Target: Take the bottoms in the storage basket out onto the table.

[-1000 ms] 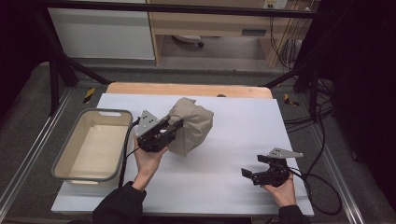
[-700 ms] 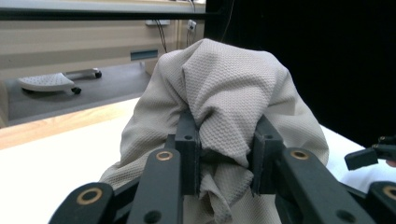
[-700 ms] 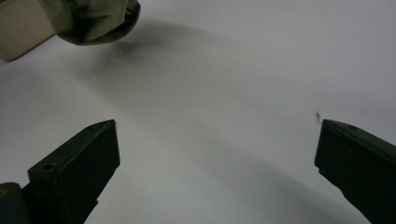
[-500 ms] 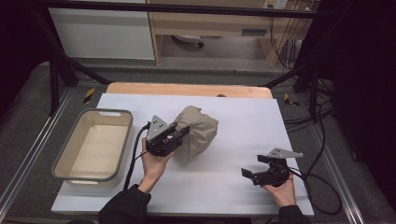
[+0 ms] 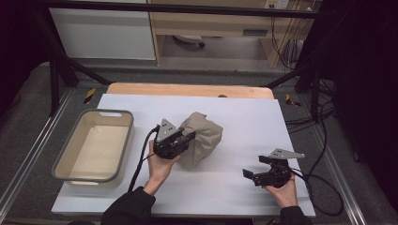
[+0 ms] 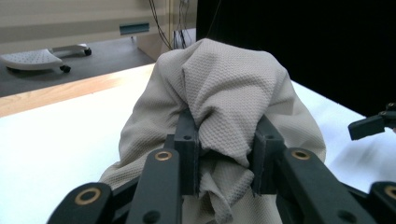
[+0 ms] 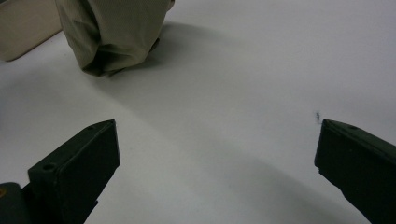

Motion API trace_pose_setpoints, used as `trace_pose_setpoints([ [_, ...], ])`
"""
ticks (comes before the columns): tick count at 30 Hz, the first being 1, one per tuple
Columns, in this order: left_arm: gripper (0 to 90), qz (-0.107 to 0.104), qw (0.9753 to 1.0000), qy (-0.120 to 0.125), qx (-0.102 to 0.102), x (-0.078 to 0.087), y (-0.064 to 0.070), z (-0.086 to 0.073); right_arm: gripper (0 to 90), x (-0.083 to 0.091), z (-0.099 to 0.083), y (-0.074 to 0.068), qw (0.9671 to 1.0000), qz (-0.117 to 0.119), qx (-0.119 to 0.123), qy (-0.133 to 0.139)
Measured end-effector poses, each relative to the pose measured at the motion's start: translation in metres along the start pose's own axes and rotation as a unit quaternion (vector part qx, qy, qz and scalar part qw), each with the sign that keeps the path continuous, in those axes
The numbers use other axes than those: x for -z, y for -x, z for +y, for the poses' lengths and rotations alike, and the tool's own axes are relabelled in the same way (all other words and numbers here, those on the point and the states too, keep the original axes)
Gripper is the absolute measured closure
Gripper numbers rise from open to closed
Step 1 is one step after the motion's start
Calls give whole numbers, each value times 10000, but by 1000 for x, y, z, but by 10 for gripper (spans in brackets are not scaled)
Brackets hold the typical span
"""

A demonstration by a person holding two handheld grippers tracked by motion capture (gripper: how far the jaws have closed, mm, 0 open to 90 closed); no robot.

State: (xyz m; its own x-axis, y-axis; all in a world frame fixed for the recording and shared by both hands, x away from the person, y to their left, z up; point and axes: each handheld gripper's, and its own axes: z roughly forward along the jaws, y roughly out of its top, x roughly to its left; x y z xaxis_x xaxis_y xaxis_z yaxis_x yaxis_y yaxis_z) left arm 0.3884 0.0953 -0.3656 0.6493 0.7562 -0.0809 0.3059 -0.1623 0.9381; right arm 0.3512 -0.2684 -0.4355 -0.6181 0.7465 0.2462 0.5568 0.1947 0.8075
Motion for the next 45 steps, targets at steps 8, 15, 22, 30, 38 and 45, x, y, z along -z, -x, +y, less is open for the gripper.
trace_pose_setpoints([
  [8,680,9,9997,-236,-17,-7,-1,-5,6,0,0,0,10000,-2,1,6],
  [15,668,9,9991,-430,-35,-11,-1,-9,6,0,0,0,10000,0,-1,6],
  [22,634,17,9975,-697,-71,-18,0,-14,6,0,0,0,10000,5,-13,8],
  [30,485,0,9948,-994,-204,-23,-4,-17,6,0,0,0,10000,6,-18,12],
  [38,339,-46,9940,-1061,-257,-20,-8,-16,6,0,0,0,10000,4,-27,15],
  [45,226,-135,9940,-1049,-273,-14,-9,-14,6,1,0,0,10000,9,-29,21],
])
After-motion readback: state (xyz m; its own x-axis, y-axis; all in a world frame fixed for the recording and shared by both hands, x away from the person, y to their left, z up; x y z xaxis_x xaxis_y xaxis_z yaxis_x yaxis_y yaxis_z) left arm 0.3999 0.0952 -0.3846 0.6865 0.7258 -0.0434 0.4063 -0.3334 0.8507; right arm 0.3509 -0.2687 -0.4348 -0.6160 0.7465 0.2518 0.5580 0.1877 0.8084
